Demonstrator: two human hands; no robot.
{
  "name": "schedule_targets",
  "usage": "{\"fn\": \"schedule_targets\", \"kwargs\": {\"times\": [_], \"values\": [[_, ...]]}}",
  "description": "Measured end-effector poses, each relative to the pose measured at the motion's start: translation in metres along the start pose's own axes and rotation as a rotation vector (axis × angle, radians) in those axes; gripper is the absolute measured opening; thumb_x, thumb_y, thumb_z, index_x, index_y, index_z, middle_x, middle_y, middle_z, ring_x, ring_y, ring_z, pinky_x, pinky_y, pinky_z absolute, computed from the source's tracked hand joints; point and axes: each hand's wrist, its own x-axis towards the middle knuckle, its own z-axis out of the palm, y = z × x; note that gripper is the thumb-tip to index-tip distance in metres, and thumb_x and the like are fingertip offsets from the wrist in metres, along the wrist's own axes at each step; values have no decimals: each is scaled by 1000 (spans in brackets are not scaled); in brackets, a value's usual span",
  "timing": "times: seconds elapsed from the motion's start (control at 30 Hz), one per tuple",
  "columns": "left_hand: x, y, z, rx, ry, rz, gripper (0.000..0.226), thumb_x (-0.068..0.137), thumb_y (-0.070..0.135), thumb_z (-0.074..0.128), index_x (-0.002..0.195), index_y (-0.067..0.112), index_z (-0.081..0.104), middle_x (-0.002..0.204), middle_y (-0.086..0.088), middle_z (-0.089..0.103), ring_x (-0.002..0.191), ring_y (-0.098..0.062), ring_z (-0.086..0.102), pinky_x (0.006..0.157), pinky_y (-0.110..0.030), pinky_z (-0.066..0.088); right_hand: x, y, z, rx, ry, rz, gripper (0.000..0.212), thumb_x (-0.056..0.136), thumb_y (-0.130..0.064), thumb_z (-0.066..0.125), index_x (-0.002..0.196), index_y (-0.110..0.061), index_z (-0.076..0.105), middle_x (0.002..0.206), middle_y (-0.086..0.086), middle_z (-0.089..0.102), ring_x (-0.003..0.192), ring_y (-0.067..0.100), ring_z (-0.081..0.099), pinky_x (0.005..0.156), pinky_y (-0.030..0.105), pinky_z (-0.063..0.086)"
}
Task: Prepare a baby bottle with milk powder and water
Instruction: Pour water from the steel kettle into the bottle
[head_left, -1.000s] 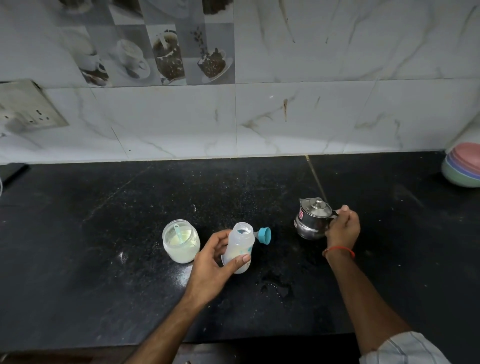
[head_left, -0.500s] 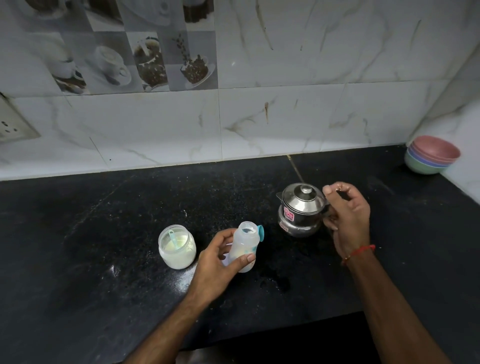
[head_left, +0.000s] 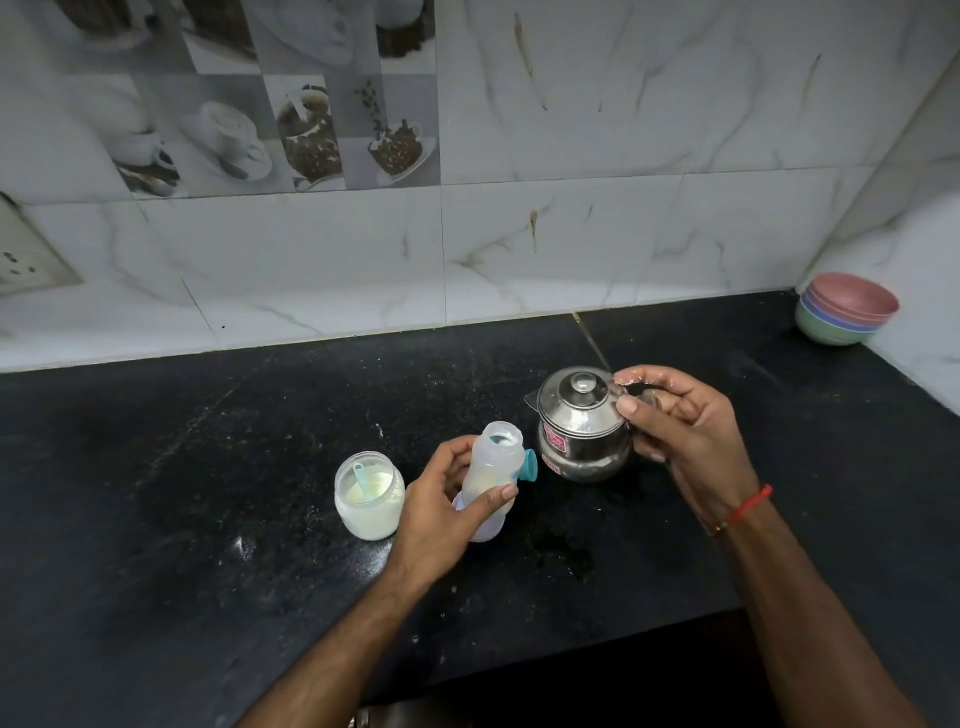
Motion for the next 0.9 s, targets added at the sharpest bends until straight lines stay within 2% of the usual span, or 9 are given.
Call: {"fn": "schedule_targets", "kwargs": {"times": [0.2,0.27,0.33,0.4,0.53,0.6,0.67,0.77,0.9], "values": [[4,-6,-6,29,19,3,58,75,36,89,125,38,59,123,15,74,116,-7,70,101,-44,58,-3,-12,10,-106,-108,69,36,82,-7,74,117,-2,68,61,4,58,48,8,45,43,17,34],[2,-8,-7,38,18,2,59,73,41,89,124,41,59,122,16,74,117,-6,69,101,-44,58,-1,-19,14,-179,-137,90,35,80,-11,77,114,-7,71,66,17,59,50,9,54,46,17,41],[0,-11,-7,45,14,-1,61,71,47,88,124,41,59,123,16,73,118,-6,69,101,-44,58,2,-24,14,-301,-179,96,34,80,-20,80,113,-14,74,72,31,58,60,24,57,54,24,45],[-1,-13,-7,44,13,-6,63,70,51,87,126,41,59,124,16,73,118,-7,69,100,-45,58,5,-28,15,-412,-214,108,33,82,-24,80,113,-18,74,69,23,58,62,26,54,54,26,45],[1,-18,-7,71,8,-6,62,72,49,89,125,44,58,126,18,71,120,-6,67,100,-45,58,10,-35,23,-541,-236,129,29,85,-17,79,113,-16,72,59,-1,57,50,1,54,53,14,47],[2,-19,-7,80,-1,-8,62,72,47,89,125,43,58,126,18,71,120,-5,66,101,-44,57,11,-40,28,-650,-245,127,30,84,-23,81,112,-21,73,64,7,62,57,7,58,62,26,55],[3,-21,-7,84,-14,-10,64,70,53,89,125,44,58,127,17,71,122,-6,66,102,-45,57,14,-44,32,-763,-263,124,29,84,-26,82,112,-24,73,65,-3,67,59,4,60,66,35,57],[4,-23,-6,91,-19,-5,62,70,50,90,124,43,59,126,18,71,122,-5,66,103,-44,56,18,-49,38,-910,-319,117,27,89,-29,78,114,-24,70,51,-26,60,46,-8,55,57,11,43],[5,-24,-4,88,-28,-4,59,73,42,91,123,43,60,125,19,71,121,-4,66,103,-44,56,21,-56,43,-1008,-343,91,29,90,-32,76,118,-24,71,48,-28,55,48,-12,53,48,5,40]]}}
